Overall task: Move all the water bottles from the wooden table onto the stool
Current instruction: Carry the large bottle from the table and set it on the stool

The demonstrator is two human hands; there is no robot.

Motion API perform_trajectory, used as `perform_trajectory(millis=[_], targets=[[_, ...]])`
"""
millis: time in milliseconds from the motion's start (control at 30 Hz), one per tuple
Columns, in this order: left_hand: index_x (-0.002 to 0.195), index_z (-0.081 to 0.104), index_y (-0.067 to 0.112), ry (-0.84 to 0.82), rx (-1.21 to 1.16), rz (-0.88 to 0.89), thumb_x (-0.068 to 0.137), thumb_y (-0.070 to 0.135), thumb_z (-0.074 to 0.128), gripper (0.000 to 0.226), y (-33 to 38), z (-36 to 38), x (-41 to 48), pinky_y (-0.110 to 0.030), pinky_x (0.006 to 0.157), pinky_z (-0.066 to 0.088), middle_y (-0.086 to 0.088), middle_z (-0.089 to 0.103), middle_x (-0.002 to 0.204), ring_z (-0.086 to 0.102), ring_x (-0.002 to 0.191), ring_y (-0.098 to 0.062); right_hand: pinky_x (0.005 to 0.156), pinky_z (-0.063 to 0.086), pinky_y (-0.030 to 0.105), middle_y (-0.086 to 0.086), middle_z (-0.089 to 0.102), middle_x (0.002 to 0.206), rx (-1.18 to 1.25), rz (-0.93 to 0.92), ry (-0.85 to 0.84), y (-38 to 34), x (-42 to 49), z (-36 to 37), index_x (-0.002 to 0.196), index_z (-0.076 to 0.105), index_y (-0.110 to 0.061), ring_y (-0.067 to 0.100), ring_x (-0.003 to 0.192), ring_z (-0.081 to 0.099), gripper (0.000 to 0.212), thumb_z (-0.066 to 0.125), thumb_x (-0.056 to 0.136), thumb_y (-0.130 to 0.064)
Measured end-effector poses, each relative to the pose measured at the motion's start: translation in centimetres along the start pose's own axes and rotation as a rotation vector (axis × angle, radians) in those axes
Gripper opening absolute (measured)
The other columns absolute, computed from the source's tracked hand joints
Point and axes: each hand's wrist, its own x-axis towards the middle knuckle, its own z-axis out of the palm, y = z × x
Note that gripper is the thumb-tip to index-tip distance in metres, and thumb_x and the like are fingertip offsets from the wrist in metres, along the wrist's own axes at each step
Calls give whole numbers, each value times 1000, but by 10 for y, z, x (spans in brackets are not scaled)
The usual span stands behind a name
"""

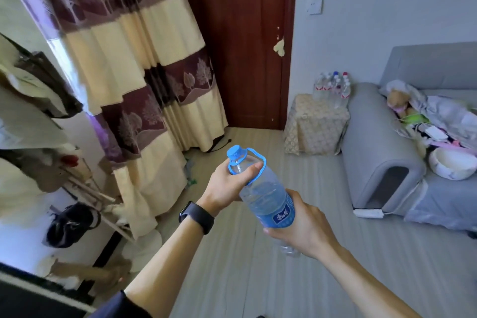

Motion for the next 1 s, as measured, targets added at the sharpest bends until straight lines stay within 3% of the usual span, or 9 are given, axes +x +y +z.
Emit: perform_trajectory(millis=[167, 333, 467, 633, 833, 933, 1000], targets=[[98, 69, 31, -79, 18, 20, 88, 50, 69, 21, 19, 3, 117, -43, 72, 62, -4, 74, 99, 72, 86, -19, 78, 55, 29, -23, 69, 97, 16, 56, 45, 5, 98, -25, 119, 42, -45, 7, 93, 66, 75, 76, 55, -65], [99, 69, 29, -148, 38, 12, 83, 55, 69, 31, 41, 23, 223, -44, 72, 61, -6, 74, 98, 70, 84, -18, 76, 53, 27, -21, 70, 98, 14, 102, 82, 26, 186, -57, 121, 42, -43, 8, 94, 67, 78, 76, 55, -67], [95, 69, 30, -164, 56, 25, 90, 45, 69, 15, 54, 52, 308, -38, 66, 61, 0, 72, 87, 68, 76, -12, 73, 51, 24, -20, 70, 101, 20, 120, 98, 55, 263, -85, 123, 42, -43, 9, 95, 67, 79, 76, 55, -67], [97, 70, 29, -170, 55, 8, 91, 45, 69, 16, 75, 95, 416, -38, 67, 60, -8, 74, 96, 69, 78, -15, 73, 52, 25, -19, 69, 96, 37, 133, 85, 95, 357, -133, 122, 43, -41, 10, 92, 66, 75, 76, 57, -62], [98, 71, 29, -176, 61, 7, 85, 50, 70, 25, 96, 141, 530, -40, 71, 60, -3, 75, 96, 72, 88, -21, 69, 52, 24, -20, 66, 86, 92, 164, 57, 135, 459, -189, 116, 43, -43, 7, 85, 65, 69, 75, 58, -60], [98, 71, 29, -184, 61, -11, 85, 51, 72, 25, 101, 159, 585, -33, 66, 58, 2, 75, 93, 72, 84, -16, 63, 47, 21, -19, 65, 86, 82, 176, 43, 153, 507, -208, 115, 42, -43, 7, 82, 63, 68, 75, 58, -62], [97, 71, 31, -191, 71, -25, 81, 55, 73, 30, 101, 169, 624, -35, 68, 60, 3, 75, 93, 72, 85, -16, 61, 44, 19, -21, 63, 83, 90, 192, 40, 165, 542, -218, 109, 40, -46, 6, 76, 58, 64, 75, 58, -63]])
